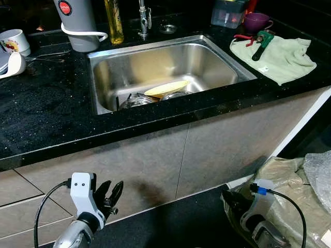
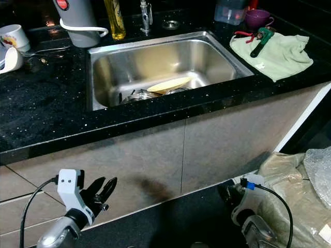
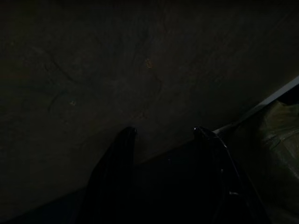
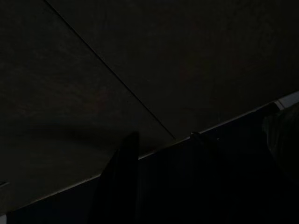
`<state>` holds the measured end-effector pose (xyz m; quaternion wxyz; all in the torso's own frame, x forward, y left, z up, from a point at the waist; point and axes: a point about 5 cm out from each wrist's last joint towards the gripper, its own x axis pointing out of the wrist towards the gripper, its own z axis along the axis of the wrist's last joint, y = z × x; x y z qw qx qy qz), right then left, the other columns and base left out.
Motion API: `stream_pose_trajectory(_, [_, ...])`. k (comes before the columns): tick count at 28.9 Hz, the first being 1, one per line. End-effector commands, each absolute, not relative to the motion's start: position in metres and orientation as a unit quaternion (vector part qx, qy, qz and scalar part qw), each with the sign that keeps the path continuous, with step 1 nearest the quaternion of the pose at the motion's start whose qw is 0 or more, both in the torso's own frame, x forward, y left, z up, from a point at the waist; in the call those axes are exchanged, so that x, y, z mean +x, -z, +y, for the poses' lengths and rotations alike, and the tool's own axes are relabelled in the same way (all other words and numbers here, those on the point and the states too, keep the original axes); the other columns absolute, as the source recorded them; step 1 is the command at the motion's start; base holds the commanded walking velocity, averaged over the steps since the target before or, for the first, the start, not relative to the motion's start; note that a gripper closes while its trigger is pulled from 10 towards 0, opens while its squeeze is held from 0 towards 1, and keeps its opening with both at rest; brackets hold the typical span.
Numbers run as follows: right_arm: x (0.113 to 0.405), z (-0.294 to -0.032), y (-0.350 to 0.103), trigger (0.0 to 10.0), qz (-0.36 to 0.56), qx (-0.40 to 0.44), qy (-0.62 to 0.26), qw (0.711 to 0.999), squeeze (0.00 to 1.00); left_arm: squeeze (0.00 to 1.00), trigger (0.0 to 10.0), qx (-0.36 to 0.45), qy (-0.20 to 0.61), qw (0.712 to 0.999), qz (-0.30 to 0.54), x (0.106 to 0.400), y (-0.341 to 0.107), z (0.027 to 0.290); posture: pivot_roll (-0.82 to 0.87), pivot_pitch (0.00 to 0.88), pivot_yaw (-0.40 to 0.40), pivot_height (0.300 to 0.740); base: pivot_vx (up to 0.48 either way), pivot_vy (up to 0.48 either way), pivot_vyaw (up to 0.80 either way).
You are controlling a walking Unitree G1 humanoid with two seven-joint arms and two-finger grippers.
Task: Kitchen organization
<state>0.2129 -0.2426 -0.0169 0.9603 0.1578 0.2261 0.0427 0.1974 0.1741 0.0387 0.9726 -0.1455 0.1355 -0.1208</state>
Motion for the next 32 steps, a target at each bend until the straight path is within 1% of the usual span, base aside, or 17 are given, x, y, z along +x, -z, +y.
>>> stream_pose_trajectory(1, [0.212, -0.246, 0.018, 10.0, 0.228, 0.158, -0.038, 0.96, 0.0, 0.0, 10.0, -0.153, 0.117, 0.97, 0.149, 0.196, -0.032, 0.172, -0.1, 0.071, 0.029, 0.732, 0.0, 0.0, 0.0])
stream_pose_trajectory(5, [0.214, -0.247, 0.017, 10.0, 0.228, 0.156, -0.04, 0.96, 0.0, 0.0, 10.0, -0.153, 0.118, 0.97, 0.15, 0.197, -0.031, 0.172, -0.11, 0.069, 0.032, 0.732, 0.0, 0.0, 0.0])
stream_pose_trajectory(15, [0.217, -0.248, 0.016, 10.0, 0.229, 0.156, -0.045, 0.96, 0.0, 0.0, 10.0, -0.15, 0.097, 0.972, 0.151, 0.196, -0.029, 0.184, -0.11, 0.075, 0.022, 0.732, 0.0, 0.0, 0.0])
stream_pose_trajectory(20, [0.216, -0.247, 0.017, 10.0, 0.228, 0.158, -0.047, 0.96, 0.0, 0.0, 10.0, -0.148, 0.1, 0.971, 0.156, 0.196, -0.026, 0.185, -0.12, 0.077, 0.036, 0.732, 0.0, 0.0, 0.0])
stream_pose_trajectory(22, [0.214, -0.248, 0.018, 10.0, 0.229, 0.158, -0.045, 0.959, 0.0, 0.0, 10.0, -0.148, 0.102, 0.971, 0.157, 0.196, -0.025, 0.185, -0.13, 0.076, 0.043, 0.732, 0.0, 0.0, 0.0])
stream_pose_trajectory(23, [0.209, -0.254, 0.022, 10.0, 0.233, 0.16, -0.038, 0.958, 0.0, 0.0, 10.0, -0.147, 0.109, 0.971, 0.157, 0.199, -0.026, 0.184, -0.13, 0.082, 0.05, 0.732, 0.0, 0.0, 0.0])
stream_pose_trajectory(25, [0.204, -0.259, 0.025, 10.0, 0.237, 0.161, -0.033, 0.958, 0.0, 0.0, 10.0, -0.143, 0.115, 0.971, 0.156, 0.202, -0.028, 0.184, -0.13, 0.093, 0.047, 0.732, 0.0, 0.0, 0.0])
stream_pose_trajectory(28, [0.203, -0.258, 0.027, 10.0, 0.239, 0.162, -0.032, 0.957, 0.0, 0.0, 10.0, -0.14, 0.113, 0.971, 0.154, 0.201, -0.03, 0.189, -0.12, 0.102, 0.042, 0.732, 0.0, 0.0, 0.0])
stream_pose_trajectory(32, [0.2, -0.256, 0.03, 10.0, 0.243, 0.164, -0.032, 0.955, 0.0, 0.0, 10.0, -0.134, 0.103, 0.972, 0.161, 0.195, -0.026, 0.196, -0.12, 0.087, 0.036, 0.732, 0.0, 0.0, 0.0])
